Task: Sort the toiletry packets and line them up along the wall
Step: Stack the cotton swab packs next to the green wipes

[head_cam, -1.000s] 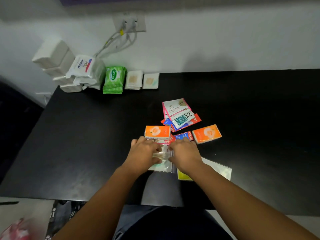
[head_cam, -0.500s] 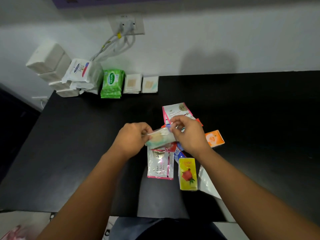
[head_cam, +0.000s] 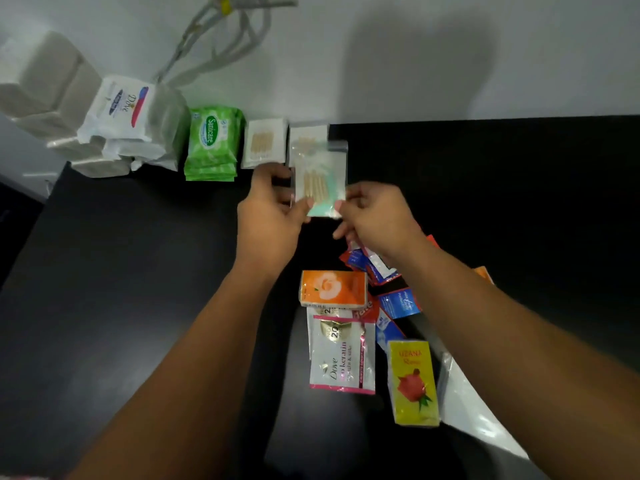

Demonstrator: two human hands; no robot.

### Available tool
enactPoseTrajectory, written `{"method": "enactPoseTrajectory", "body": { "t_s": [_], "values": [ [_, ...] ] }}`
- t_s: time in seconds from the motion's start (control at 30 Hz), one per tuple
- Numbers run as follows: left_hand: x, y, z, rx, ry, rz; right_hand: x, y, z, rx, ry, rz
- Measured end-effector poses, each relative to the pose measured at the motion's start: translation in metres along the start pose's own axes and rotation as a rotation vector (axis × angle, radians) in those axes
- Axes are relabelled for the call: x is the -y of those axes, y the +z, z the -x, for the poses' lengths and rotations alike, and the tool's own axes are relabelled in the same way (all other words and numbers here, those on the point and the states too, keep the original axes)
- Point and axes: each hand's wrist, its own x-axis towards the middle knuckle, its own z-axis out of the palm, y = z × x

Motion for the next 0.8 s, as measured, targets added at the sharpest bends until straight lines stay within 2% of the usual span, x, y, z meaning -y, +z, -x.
{"method": "enactPoseTrajectory", "body": {
  "t_s": [0.17,0.23,0.33,0.5,0.67,0.8],
  "values": [
    [0.018,0.010,-0.053,0.154,0.270,-0.428,0.005,-0.004,-0.060,-0.067,-0.042,0.149],
    [0.033,0.020,-0.082,0.206,0.270,-0.623,-0.005,0.002,-0.093,-0.067,-0.053,0.235],
    [0.041,0.029,-0.111,0.167,0.261,-0.803,-0.008,0.009,-0.128,-0.050,-0.094,0.357],
    [0.041,0.034,-0.127,0.116,0.327,-0.966,-0.003,0.008,-0.152,-0.058,-0.134,0.465],
    [0.065,0.039,-0.140,0.079,0.376,-0.964,-0.010,0.017,-0.169,-0.088,-0.101,0.528],
    [0.075,0.042,-0.143,0.051,0.487,-1.008,-0.013,0.019,-0.168,-0.111,-0.113,0.566]
  ]
}}
